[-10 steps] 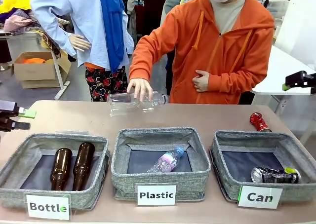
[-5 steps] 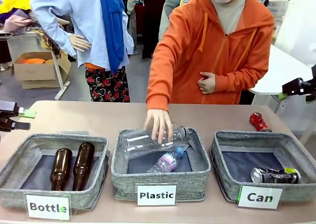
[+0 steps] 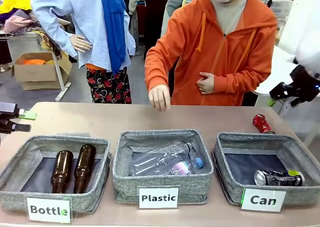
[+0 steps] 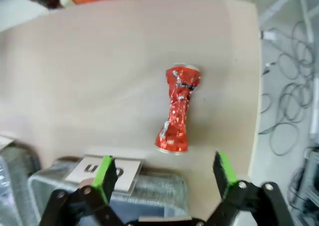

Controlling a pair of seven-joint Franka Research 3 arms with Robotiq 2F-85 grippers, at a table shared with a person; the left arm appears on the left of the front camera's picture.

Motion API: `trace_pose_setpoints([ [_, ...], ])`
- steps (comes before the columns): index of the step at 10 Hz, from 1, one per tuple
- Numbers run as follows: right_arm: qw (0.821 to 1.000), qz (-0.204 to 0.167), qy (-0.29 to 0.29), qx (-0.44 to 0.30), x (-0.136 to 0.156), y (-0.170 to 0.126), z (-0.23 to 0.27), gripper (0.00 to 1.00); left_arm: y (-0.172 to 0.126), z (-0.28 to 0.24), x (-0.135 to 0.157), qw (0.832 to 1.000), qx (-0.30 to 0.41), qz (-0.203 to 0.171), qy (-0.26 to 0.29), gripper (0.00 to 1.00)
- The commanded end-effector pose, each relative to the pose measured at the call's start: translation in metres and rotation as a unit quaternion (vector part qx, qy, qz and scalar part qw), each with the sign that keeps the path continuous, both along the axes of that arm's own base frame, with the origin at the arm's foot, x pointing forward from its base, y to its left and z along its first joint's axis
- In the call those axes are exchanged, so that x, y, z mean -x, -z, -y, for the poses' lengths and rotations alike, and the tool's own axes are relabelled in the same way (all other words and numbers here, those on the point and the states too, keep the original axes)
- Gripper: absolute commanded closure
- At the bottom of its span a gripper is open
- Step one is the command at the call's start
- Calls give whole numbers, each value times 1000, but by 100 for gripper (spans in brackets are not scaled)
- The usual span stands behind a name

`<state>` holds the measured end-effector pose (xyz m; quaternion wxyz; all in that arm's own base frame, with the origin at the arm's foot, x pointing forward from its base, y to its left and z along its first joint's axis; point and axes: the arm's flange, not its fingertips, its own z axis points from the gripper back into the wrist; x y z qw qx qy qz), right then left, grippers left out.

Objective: Sort the can waste into the basket.
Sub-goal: Pick up the can waste from the table and place it in the right Fabric basket.

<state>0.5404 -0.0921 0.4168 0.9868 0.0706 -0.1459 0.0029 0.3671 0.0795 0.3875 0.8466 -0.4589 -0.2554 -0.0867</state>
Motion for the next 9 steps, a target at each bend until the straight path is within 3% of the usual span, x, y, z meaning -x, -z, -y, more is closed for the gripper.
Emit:
trace_pose_setpoints([
  [1, 998, -51, 15, 25, -32, 29, 3, 0, -2, -2, 1, 1000, 1, 2, 6, 0],
  [5, 996, -80, 29, 25, -50, 87, -5, 0, -2, -2, 1, 1000, 1, 2, 6, 0],
  [9, 994, -91, 43, 47, -59, 114, -14, 0, -2, -2, 1, 1000, 1, 2, 6, 0],
])
